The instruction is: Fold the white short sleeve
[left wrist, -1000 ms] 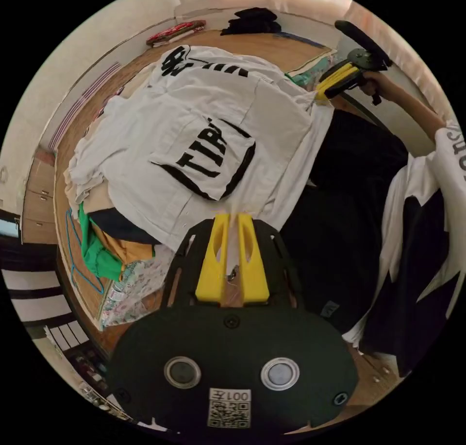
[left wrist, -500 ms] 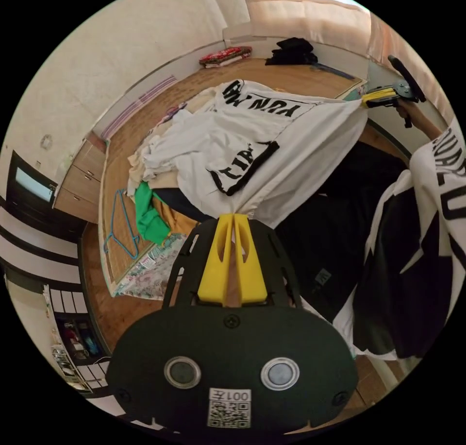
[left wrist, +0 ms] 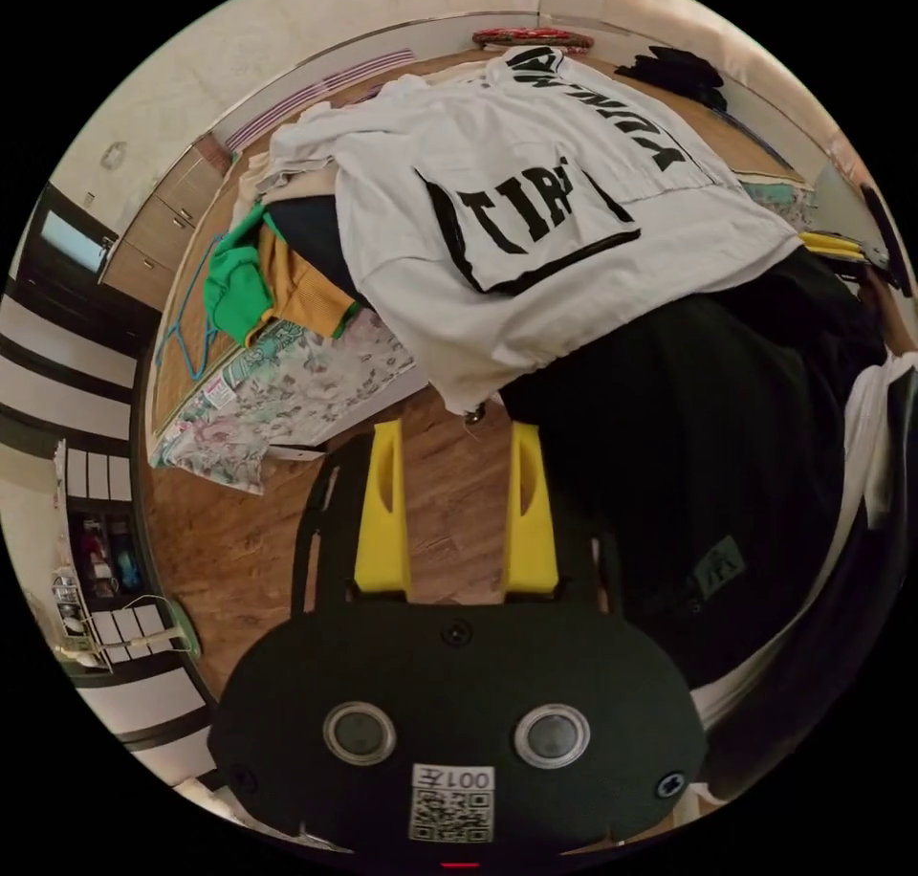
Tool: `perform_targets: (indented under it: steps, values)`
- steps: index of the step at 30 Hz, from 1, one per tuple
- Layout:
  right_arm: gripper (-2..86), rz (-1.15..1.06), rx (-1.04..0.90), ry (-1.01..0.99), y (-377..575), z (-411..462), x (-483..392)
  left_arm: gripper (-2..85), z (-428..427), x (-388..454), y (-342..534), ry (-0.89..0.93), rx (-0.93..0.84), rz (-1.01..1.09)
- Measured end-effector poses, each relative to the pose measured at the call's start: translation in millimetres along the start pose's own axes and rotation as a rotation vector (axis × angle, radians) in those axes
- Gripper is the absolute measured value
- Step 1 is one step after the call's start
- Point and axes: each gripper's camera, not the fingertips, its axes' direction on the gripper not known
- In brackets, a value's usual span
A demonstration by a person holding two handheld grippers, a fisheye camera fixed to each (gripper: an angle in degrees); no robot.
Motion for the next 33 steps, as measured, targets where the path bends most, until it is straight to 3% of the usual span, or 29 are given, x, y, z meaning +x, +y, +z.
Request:
perform_targets:
  steps: [5,9,15,22,28,33]
  values:
    - [3.4,-0.055,-0.015,-0.101,-8.2,12.9,-5.3,6.4,2.2,-0.3,1.8,0.039,0.070,-0.066]
    - [2.1,-0.109,-0.004,0.022,-9.7,1.5,-11.8,0.1,-6.9,-4.0,-1.2,0.122,0.145,-0.106]
    - [1.4,-0.127,0.159,0.153,-12.9,-71.7,-4.6,-0.9,-54.4,-8.9,-1.6,-0.031,0.142,-0.010]
    - [1.2,-0.217,0.265,0.161,-22.3,-173.4,-9.3,-1.0,-184.6,-9.3,12.2,-0.143,0.220,0.106]
    - [1.1,-0.308,0.180,0.121,-3.7,-222.4,-11.2,-1.0,-234.8,6.6,33.9,-0.160,0.172,0.180]
    - [1.0,-0.344,0.003,-0.015,10.2,-208.0,-4.1,-1.0,-203.4,30.4,49.7,-0.012,0.038,0.325]
